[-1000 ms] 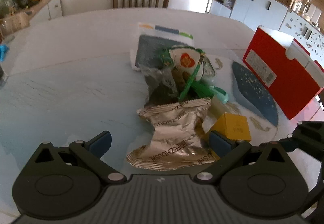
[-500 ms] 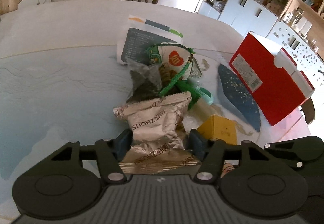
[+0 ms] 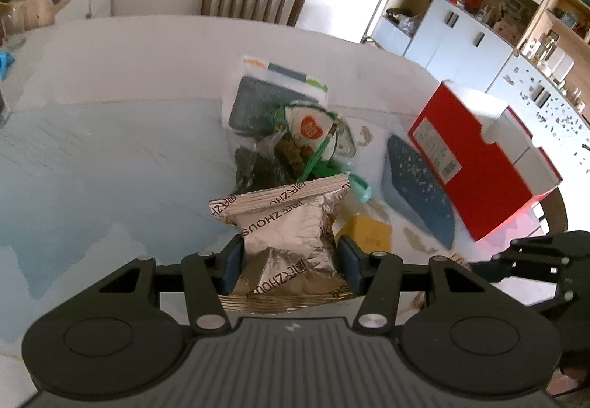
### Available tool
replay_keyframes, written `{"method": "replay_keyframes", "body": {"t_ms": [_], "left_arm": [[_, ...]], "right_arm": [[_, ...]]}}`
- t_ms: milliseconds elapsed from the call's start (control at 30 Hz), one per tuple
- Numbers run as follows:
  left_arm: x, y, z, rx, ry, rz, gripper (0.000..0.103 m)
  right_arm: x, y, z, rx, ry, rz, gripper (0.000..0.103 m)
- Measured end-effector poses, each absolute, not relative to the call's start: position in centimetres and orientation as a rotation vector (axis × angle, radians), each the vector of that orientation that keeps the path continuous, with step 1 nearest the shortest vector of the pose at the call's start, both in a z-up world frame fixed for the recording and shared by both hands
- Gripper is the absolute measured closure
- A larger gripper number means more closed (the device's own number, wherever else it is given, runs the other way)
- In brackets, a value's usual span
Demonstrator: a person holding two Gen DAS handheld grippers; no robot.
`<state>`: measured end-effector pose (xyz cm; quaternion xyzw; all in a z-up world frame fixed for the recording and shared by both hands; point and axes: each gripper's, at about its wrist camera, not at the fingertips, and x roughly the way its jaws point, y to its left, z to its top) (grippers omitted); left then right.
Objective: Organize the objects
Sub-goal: 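Carry the foil bag and cartoon toy into the red box and release both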
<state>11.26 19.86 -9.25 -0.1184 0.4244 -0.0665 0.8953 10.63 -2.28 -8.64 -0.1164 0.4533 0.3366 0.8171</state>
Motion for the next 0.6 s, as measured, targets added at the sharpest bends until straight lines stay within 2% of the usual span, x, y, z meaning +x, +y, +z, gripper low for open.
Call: {"method": "replay_keyframes", "body": {"t_ms": [233,600], "left_arm": [[10.2,17.3,-5.6,-0.251,0.838,-0.131,0.049],[11.7,8.3,-2.4,-0.211,0.797,-0.177,0.049]], "right_arm": [[11.6,-6.4,-5.3,-0.182,0.905,0.710,0.064],[13.9,-13.5,-1.4,-0.139,0.808,0.710,0.064]]}}
